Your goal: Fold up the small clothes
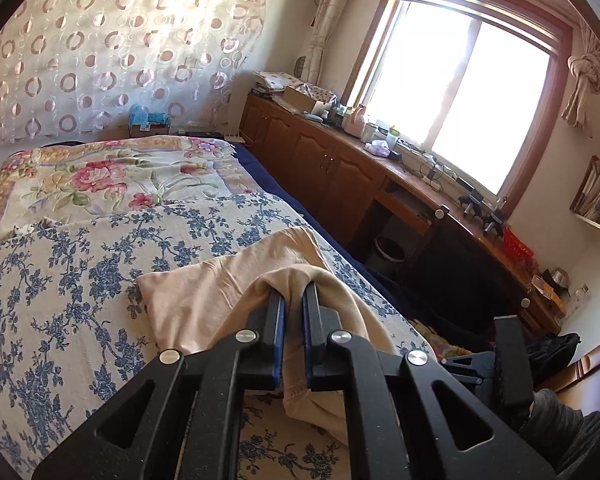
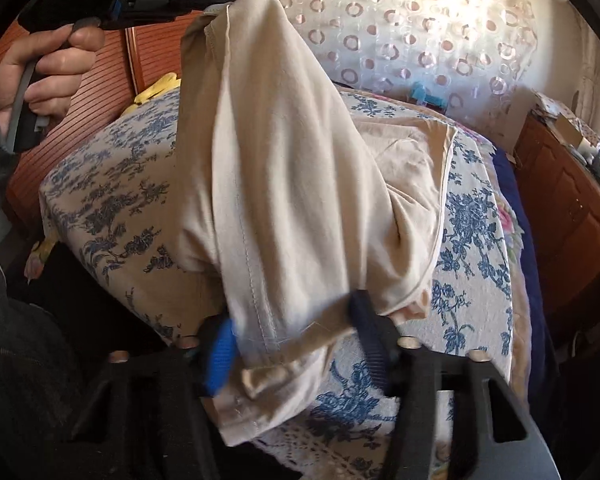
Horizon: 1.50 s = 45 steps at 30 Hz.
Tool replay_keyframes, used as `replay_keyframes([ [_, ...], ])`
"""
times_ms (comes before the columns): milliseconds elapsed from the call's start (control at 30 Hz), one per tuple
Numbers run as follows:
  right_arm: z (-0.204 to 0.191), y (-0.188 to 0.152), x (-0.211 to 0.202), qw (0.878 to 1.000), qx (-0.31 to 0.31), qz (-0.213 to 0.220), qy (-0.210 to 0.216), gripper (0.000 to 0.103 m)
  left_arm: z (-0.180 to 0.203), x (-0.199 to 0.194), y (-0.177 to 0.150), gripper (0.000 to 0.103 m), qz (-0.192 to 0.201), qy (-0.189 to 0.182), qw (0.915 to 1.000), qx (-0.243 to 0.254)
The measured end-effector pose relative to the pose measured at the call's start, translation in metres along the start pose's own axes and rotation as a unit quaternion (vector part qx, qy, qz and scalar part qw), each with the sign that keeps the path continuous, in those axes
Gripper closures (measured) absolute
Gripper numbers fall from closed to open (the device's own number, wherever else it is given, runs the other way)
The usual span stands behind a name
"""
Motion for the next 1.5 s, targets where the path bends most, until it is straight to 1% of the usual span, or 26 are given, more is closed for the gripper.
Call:
replay_keyframes([
  [33, 0.003, 0.006, 0.001, 1.000, -0.003, 0.002, 0.001, 0.092, -0.002, 0.000, 0.000, 0.095, 0.000, 0.001, 1.0000, 0.000],
  [100, 0.010, 0.019, -0.003, 1.000, -0.002, 0.015, 0.008, 0.093, -0.006, -0.001, 0.002, 0.095, 0.003, 0.003, 1.0000, -0.003],
  [200, 0.023, 0.043, -0.014, 0.999, 0.009, 0.049, 0.020, 0.094, -0.016, -0.002, 0.006, 0.095, 0.004, 0.008, 0.9999, -0.006],
  [300, 0.043, 0.076, -0.019, 0.997, 0.016, 0.079, 0.020, 0.094, -0.031, 0.004, 0.012, 0.095, 0.001, 0.018, 0.9998, -0.007],
  [367, 0.058, 0.099, -0.014, 0.996, 0.014, 0.092, 0.010, 0.094, -0.043, 0.015, 0.015, 0.095, -0.008, 0.029, 0.9995, -0.007],
  [500, 0.089, 0.137, 0.017, 0.995, 0.022, 0.099, -0.002, 0.094, -0.067, 0.039, 0.013, 0.095, -0.027, 0.040, 0.9987, -0.017],
  [600, 0.107, 0.155, 0.053, 0.996, 0.033, 0.087, -0.005, 0.094, -0.081, 0.053, 0.009, 0.094, -0.045, 0.041, 0.9979, -0.023],
  [667, 0.112, 0.163, 0.077, 0.996, 0.039, 0.078, -0.002, 0.094, -0.089, 0.059, 0.007, 0.090, -0.052, 0.045, 0.9974, -0.021],
  [767, 0.115, 0.167, 0.106, 0.997, 0.040, 0.063, 0.001, 0.094, -0.099, 0.059, 0.006, 0.071, -0.049, 0.057, 0.9970, -0.015],
  [800, 0.116, 0.167, 0.111, 0.997, 0.041, 0.059, 0.005, 0.094, -0.102, 0.058, 0.005, 0.059, -0.048, 0.058, 0.9971, -0.016],
  [867, 0.118, 0.164, 0.116, 0.998, 0.039, 0.047, 0.003, 0.094, -0.108, 0.058, 0.004, 0.052, -0.050, 0.047, 0.9974, -0.023],
  [933, 0.123, 0.171, 0.117, 0.999, 0.038, 0.039, 0.000, 0.094, -0.112, 0.060, -0.002, 0.028, -0.060, 0.041, 0.9971, -0.023],
  [967, 0.124, 0.173, 0.115, 0.999, 0.038, 0.037, -0.003, 0.093, -0.111, 0.061, -0.004, 0.025, -0.063, 0.038, 0.9971, -0.021],
  [1000, 0.125, 0.173, 0.101, 0.998, 0.040, 0.040, -0.012, 0.088, -0.111, 0.062, -0.008, 0.024, -0.068, 0.033, 0.9969, -0.017],
  [1033, 0.125, 0.172, 0.087, 0.998, 0.042, 0.045, -0.024, 0.073, -0.110, 0.063, -0.011, 0.023, -0.074, 0.030, 0.9967, -0.015],
  [1067, 0.127, 0.174, 0.078, 0.997, 0.046, 0.050, -0.034, 0.062, -0.108, 0.063, -0.016, 0.023, -0.079, 0.026, 0.9965, -0.012],
  [1100, 0.126, 0.171, 0.067, 0.997, 0.048, 0.056, -0.038, 0.059, -0.107, 0.063, -0.019, 0.023, -0.082, 0.022, 0.9964, -0.010],
  [1200, 0.124, 0.162, 0.039, 0.995, 0.064, 0.057, -0.047, 0.057, -0.104, 0.063, -0.034, 0.023, -0.095, 0.024, 0.9952, -0.005],
  [1300, 0.109, 0.145, 0.018, 0.995, 0.078, 0.039, -0.043, 0.057, -0.105, 0.061, -0.045, 0.023, -0.105, 0.034, 0.9939, -0.003],
  [1400, 0.094, 0.126, 0.001, 0.995, 0.092, 0.022, -0.044, 0.057, -0.103, 0.063, -0.053, 0.023, -0.112, 0.032, 0.9932, -0.005],
  [1467, 0.087, 0.118, -0.010, 0.993, 0.109, 0.018, -0.046, 0.057, -0.100, 0.065, -0.055, 0.030, -0.112, 0.023, 0.9934, -0.007],
  [1500, 0.085, 0.115, -0.016, 0.992, 0.118, 0.018, -0.046, 0.057, -0.099, 0.067, -0.055, 0.036, -0.112, 0.016, 0.9936, -0.011],
])
Point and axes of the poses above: each gripper's, at about its wrist camera, not at the fingertips, and x roughly the way its jaws point, z to its right, y to its top, the point moved 5 cm from there along x, roughly the way its jaws point, and after that the axes turned 7 degrees about z, right-handed, at the moved point
